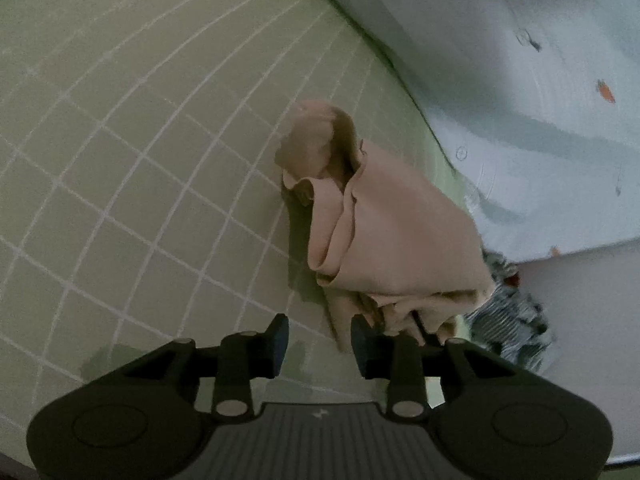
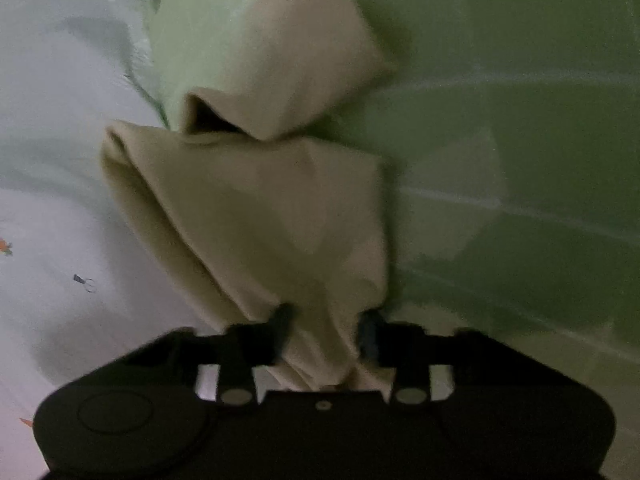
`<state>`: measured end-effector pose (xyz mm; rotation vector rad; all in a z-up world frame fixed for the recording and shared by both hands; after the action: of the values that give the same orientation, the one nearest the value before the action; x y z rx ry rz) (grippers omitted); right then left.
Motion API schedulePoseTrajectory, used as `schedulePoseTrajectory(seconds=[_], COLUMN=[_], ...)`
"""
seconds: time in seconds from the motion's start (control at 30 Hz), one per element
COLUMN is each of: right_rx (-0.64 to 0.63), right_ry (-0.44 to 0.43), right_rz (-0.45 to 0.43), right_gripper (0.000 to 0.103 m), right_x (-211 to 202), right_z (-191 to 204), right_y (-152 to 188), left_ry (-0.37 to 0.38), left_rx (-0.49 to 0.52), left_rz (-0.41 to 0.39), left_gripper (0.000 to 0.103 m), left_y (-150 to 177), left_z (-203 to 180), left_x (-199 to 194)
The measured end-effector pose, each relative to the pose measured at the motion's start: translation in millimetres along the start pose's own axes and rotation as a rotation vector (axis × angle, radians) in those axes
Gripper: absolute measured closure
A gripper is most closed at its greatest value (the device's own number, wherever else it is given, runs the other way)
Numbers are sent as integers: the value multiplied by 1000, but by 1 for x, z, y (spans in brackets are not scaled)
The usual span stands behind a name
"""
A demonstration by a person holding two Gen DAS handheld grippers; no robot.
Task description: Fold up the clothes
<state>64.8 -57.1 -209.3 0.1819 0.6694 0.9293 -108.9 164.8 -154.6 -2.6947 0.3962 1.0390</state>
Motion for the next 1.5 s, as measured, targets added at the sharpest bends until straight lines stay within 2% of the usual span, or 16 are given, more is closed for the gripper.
schedulePoseTrajectory(seconds=[0.03,0.07,0.2,0.37,0.5,0.57,0.73,0.83,1.1,1.23,1.37,1.5], right_rx=[-6,-12,3,-20,-36,-31,-46,-82,-97,-89,-69,-37], right_ry=[-24,-48,-185,-370,-460,-491,-588,-620,-633,-634,-643,-647], right_rz=[1,1,19,54,72,83,96,101,131,140,140,131], right_gripper=[95,96,98,98,98,98,98,98,98,98,98,98], right_x=[-2,-5,-17,-33,-36,-38,-60,-72,-74,-67,-64,-57], right_z=[7,13,49,124,169,183,217,231,250,255,246,243], right_y=[1,2,15,25,28,28,29,27,26,20,13,5], left_ry=[15,29,99,223,305,325,315,346,408,438,457,445], left_rx=[-23,-46,-165,-328,-401,-415,-459,-507,-482,-545,-625,-665], left_rz=[0,1,17,37,53,69,67,53,50,55,18,-10], left_gripper=[66,66,66,66,60,60,60,60,59,56,49,45], left_y=[-2,-4,-10,-13,-17,-18,-22,-29,-53,-60,-67,-73], left_z=[1,3,8,7,-1,-6,-7,-8,-39,-36,-23,-15], left_x=[1,2,12,27,39,48,66,74,95,99,96,95])
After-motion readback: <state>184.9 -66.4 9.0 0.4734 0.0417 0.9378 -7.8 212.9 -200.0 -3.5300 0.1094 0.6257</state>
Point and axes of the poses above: each gripper's, at about its wrist camera, not at the fingertips, and x roughly the way its jaws point, z to its left, y to its underside, the point moved 4 cm from there along x, roughly the way its jaws point, and after that the axes turned 1 degree about -z, right-handed, at the moved point
